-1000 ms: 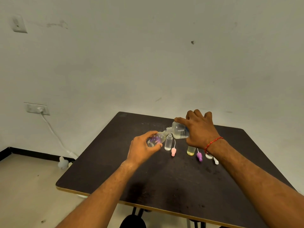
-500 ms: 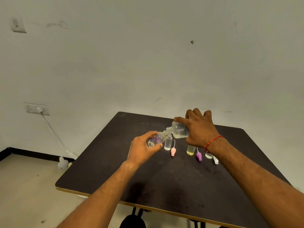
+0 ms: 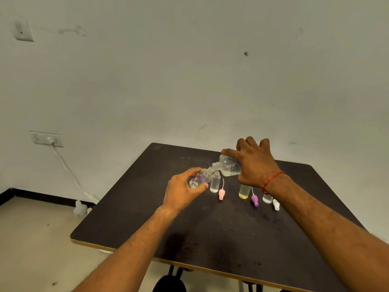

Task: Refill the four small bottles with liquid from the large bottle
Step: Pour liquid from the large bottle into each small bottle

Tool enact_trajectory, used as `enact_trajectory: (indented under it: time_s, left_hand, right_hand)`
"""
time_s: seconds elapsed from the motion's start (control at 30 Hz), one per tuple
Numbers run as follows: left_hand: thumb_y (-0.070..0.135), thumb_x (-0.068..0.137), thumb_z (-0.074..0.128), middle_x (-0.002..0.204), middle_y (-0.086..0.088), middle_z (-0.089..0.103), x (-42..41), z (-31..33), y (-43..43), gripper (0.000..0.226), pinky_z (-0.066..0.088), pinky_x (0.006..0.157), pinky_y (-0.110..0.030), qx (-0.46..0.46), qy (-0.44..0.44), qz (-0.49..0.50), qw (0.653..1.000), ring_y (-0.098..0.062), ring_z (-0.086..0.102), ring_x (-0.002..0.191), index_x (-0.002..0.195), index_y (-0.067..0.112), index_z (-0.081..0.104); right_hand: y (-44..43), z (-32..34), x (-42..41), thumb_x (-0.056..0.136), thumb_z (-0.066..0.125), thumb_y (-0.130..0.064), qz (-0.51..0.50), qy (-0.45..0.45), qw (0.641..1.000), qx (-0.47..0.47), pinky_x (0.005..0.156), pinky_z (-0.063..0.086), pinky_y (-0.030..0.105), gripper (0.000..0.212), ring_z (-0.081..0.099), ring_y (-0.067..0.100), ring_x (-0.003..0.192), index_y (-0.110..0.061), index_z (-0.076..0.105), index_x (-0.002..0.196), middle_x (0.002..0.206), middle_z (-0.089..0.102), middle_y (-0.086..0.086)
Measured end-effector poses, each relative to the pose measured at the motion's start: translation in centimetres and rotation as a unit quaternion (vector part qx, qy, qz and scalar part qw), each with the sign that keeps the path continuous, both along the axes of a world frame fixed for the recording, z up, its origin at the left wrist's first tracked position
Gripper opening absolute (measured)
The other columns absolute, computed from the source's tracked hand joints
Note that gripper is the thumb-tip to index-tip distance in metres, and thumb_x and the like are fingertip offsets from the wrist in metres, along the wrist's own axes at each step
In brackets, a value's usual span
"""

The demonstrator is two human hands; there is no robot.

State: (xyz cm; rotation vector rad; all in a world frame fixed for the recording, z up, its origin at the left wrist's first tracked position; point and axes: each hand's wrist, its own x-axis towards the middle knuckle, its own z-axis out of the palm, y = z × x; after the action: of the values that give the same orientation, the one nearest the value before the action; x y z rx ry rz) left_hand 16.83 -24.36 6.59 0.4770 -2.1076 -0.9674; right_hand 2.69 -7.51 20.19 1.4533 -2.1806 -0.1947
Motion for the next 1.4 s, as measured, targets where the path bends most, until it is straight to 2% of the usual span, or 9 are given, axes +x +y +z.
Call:
enact_trajectory:
  time_s: [0.23, 0.57, 1.07, 1.17, 1.3, 1.4]
  left_hand:
    - [0.048, 0.079, 0.083, 0.111, 0.02, 0.07, 0.1, -0.1, 0.0, 0.051, 0.059, 0.087, -0.02, 0.005, 0.005, -0.004, 1.0, 0.002, 0.068, 0.102, 0.126, 0.036, 0.066]
    - [0.047, 0.08, 0.083, 0.116, 0.019, 0.071, -0.1, -0.3, -0.3, 0.051, 0.057, 0.089, -0.018, 0.003, 0.005, -0.002, 1.0, 0.002, 0.068, 0.102, 0.126, 0.036, 0.066]
    - [0.046, 0.08, 0.083, 0.106, 0.031, 0.063, -0.3, -0.6, -0.4, 0.052, 0.047, 0.08, -0.002, 0.012, -0.005, 0.009, 1.0, 0.021, 0.059, 0.098, 0.128, 0.037, 0.065]
    - [0.048, 0.079, 0.083, 0.109, 0.029, 0.064, -0.3, -0.7, -0.5, 0.054, 0.049, 0.083, -0.005, 0.011, -0.007, 0.012, 1.0, 0.017, 0.061, 0.097, 0.129, 0.036, 0.065]
    - [0.048, 0.08, 0.083, 0.12, 0.018, 0.069, -0.4, -0.8, -0.5, 0.057, 0.055, 0.092, -0.017, 0.009, -0.005, 0.01, 1.0, 0.001, 0.066, 0.103, 0.132, 0.031, 0.064]
    - [0.048, 0.079, 0.083, 0.122, 0.015, 0.07, -0.5, -0.8, -0.5, 0.058, 0.055, 0.093, -0.019, 0.008, -0.005, 0.011, 1.0, 0.0, 0.067, 0.104, 0.132, 0.031, 0.064]
  right_hand:
    - [-0.2, 0.3, 0.2, 0.073, 0.068, -0.042, 0.005, 0.013, 1.0, 0.006, 0.09, 0.03, 0.046, 0.074, 0.039, 0.021, 0.115, -0.043, 0.036, 0.14, 0.116, 0.046, 0.0]
    - [-0.4, 0.7, 0.3, 0.075, 0.069, -0.047, 0.011, 0.022, 1.0, 0.013, 0.093, 0.03, 0.047, 0.075, 0.038, 0.023, 0.118, -0.041, 0.035, 0.142, 0.121, 0.045, 0.002]
    - [-0.8, 1.2, 0.6, 0.074, 0.071, -0.043, 0.015, 0.043, 0.998, 0.031, 0.093, 0.029, 0.047, 0.076, 0.038, 0.022, 0.119, -0.043, 0.036, 0.141, 0.121, 0.045, 0.002]
    - [-0.9, 1.4, 0.7, 0.074, 0.07, -0.043, 0.02, 0.044, 0.998, 0.03, 0.092, 0.029, 0.046, 0.074, 0.039, 0.022, 0.118, -0.043, 0.037, 0.14, 0.12, 0.046, 0.001]
    - [-1.0, 1.5, 0.7, 0.073, 0.07, -0.044, 0.022, 0.05, 0.998, 0.034, 0.091, 0.03, 0.047, 0.073, 0.039, 0.023, 0.117, -0.043, 0.038, 0.139, 0.119, 0.046, 0.002]
    - [-1.1, 1.6, 0.7, 0.073, 0.07, -0.044, 0.025, 0.052, 0.998, 0.037, 0.091, 0.029, 0.046, 0.073, 0.04, 0.023, 0.116, -0.043, 0.039, 0.139, 0.118, 0.046, 0.002]
